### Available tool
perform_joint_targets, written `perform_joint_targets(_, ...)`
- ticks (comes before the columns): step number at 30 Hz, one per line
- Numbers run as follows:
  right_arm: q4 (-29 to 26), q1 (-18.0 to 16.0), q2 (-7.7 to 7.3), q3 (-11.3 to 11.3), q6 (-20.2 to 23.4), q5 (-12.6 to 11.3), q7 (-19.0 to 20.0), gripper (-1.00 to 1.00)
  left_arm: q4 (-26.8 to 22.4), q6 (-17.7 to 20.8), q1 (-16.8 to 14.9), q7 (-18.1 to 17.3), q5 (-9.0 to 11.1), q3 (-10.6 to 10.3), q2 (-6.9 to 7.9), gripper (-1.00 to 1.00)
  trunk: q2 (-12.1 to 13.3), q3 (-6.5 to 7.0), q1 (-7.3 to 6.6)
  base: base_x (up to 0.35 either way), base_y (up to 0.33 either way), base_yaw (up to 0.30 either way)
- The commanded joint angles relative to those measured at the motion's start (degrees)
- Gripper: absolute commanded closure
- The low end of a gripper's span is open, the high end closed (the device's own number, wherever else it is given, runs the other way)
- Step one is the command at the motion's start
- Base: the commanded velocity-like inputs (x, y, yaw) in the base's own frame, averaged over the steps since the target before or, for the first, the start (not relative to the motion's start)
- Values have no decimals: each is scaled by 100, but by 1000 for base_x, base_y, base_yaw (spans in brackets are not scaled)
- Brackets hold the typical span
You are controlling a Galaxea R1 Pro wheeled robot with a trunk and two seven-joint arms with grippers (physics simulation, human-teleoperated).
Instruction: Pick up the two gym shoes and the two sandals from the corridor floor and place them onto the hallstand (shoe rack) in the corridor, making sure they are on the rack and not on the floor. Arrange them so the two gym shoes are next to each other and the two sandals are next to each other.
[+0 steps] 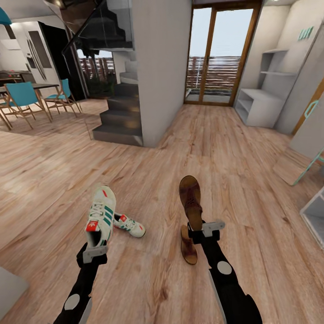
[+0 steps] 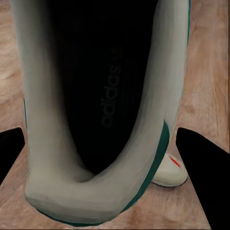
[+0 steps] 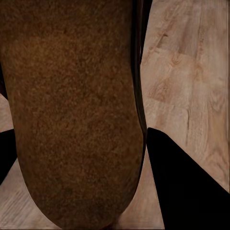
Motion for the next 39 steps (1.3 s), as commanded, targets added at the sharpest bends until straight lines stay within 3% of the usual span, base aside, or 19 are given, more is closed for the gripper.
perform_joint_targets(1,33,-4,7,-14,-24,44,10,100,1,-17,31,14,-36,9,-4,100,-2,0,-1,0,0,-279)
perform_joint_targets(5,379,-4,7,-16,-479,44,1,100,-71,-15,137,30,-84,-10,-19,100,-2,16,-1,0,0,-279)
perform_joint_targets(8,481,-4,7,-17,-584,45,-1,100,-164,-1,170,31,-94,-6,-21,100,-2,28,-1,0,0,-279)
perform_joint_targets(24,469,-4,7,-10,-615,46,-2,100,-208,-14,253,39,-88,-19,-30,100,-2,83,-1,34,-4,-283)
perform_joint_targets(39,429,-4,7,-6,-614,46,-2,100,-209,-24,268,41,-86,-11,-30,100,-2,128,-1,33,-246,-281)
